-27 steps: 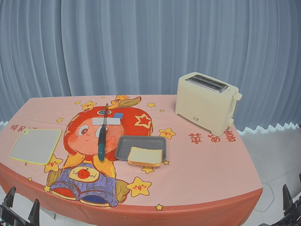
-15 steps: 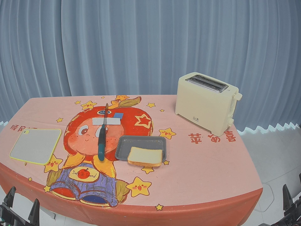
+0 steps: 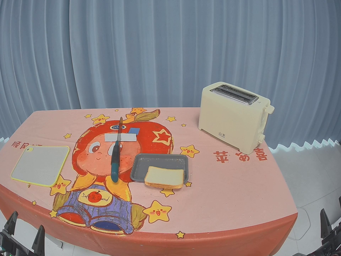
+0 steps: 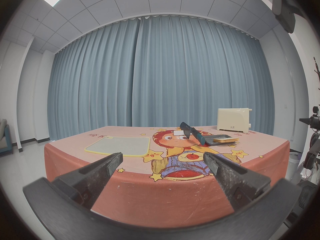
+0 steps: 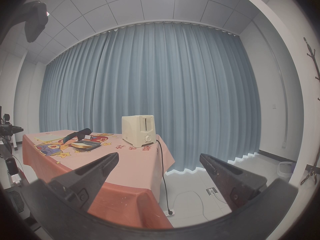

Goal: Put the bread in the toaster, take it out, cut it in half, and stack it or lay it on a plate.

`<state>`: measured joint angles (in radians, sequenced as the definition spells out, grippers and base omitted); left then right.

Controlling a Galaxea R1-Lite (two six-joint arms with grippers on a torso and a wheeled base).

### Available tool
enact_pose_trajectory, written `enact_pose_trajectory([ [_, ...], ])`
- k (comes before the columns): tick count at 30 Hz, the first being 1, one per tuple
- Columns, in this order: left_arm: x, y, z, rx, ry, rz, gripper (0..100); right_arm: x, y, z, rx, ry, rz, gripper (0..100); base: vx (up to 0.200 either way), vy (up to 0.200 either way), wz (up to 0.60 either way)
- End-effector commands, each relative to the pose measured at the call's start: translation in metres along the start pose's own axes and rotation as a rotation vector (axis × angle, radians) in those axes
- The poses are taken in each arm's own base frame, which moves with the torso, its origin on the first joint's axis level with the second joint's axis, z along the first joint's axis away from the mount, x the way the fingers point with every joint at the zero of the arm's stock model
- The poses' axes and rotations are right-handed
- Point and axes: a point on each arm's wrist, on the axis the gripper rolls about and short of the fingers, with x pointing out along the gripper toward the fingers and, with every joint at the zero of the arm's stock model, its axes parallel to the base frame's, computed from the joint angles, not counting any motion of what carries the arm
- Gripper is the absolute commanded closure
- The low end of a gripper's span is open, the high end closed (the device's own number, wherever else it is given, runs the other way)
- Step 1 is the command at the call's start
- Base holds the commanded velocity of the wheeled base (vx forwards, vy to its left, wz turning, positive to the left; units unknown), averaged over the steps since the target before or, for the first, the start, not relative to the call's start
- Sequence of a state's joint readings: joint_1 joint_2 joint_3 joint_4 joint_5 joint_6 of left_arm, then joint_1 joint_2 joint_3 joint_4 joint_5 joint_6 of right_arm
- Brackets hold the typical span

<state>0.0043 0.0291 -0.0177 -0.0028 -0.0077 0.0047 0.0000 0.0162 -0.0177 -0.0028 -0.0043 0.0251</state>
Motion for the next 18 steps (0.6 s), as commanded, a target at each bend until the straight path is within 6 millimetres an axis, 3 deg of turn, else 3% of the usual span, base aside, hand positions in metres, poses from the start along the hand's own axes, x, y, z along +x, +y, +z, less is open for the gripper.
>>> enact_pose_trajectory([
  [1, 0.0014, 0.0, -0.0048, 0.0, 0.019, 0.0, 0, 0.0001, -0.0001, -0.0052, -0.002, 0.001, 0.0, 0, 0.0, 0.0, 0.0],
  [18, 0.0014, 0.0, -0.0048, 0.0, 0.019, 0.0, 0, 0.0001, -0.0001, -0.0051, -0.01, 0.0, 0.001, 0, 0.0, 0.0, 0.0],
])
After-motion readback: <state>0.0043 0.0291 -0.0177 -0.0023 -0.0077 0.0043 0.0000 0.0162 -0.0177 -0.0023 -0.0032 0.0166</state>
